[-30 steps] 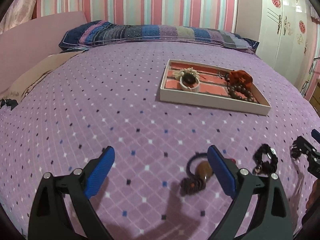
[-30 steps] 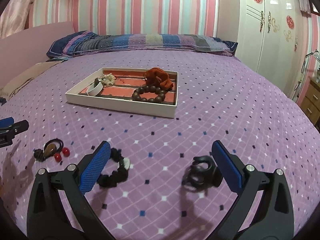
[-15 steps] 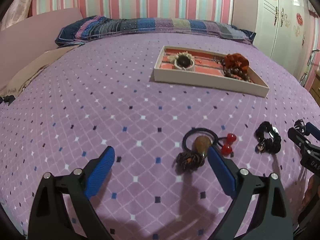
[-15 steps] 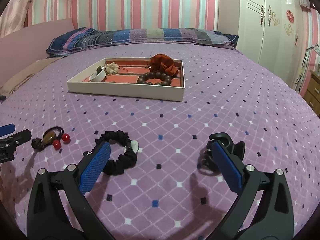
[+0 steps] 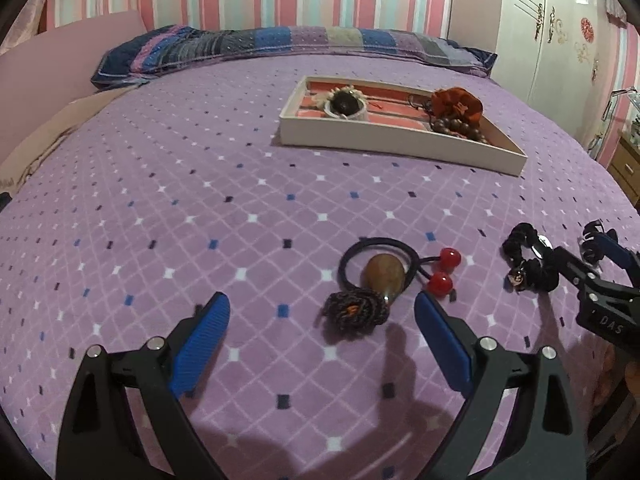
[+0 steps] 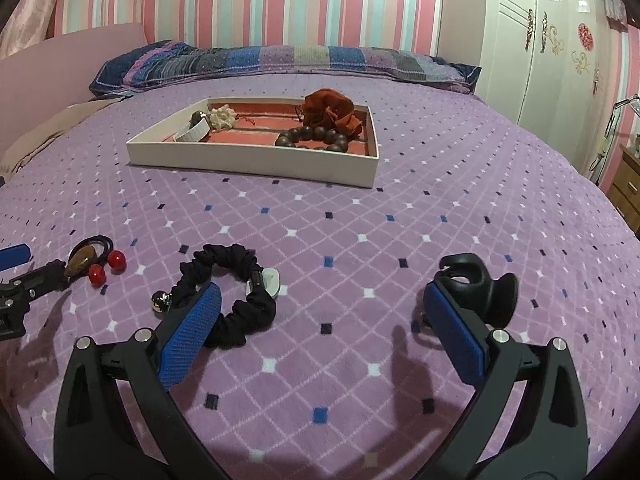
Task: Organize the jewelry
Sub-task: 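Grasp the black beaded bracelet with left tool while right tool grasps black scrunchie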
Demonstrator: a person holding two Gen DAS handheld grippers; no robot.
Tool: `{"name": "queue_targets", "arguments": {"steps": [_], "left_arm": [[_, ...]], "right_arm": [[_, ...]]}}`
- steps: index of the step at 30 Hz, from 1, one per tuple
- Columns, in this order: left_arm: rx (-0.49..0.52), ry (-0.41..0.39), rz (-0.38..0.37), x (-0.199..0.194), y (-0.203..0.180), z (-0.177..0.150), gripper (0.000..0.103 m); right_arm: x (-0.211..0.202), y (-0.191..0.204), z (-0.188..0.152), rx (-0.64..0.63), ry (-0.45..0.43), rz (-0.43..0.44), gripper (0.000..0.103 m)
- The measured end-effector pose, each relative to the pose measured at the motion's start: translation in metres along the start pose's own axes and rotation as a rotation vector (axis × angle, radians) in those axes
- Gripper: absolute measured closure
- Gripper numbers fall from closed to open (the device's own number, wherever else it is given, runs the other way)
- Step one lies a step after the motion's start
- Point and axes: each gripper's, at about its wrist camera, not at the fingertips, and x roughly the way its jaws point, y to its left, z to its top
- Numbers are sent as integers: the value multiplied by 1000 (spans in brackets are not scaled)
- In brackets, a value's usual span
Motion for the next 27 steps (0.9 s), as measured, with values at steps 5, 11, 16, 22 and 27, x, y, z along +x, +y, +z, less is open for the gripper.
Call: {"name": "queue_targets", "arguments": {"steps": [5, 11, 16, 22, 27], "left_arm": [[-14, 11, -37, 2, 0, 0, 28], [1, 29, -66, 3, -5, -1, 46], [30, 32, -59, 3, -12, -3, 59], [45, 32, -65, 5, -15, -3, 65], [50, 33, -76, 4, -16, -3, 70]], "right_arm": [[4, 2, 1, -6, 9, 9, 5], [9, 6, 2, -19, 27, 22, 11], [14, 11, 3, -32, 41, 41, 23], [18, 16, 3, -53, 60, 86, 45], [19, 22, 2, -78, 67, 126, 69]]}}
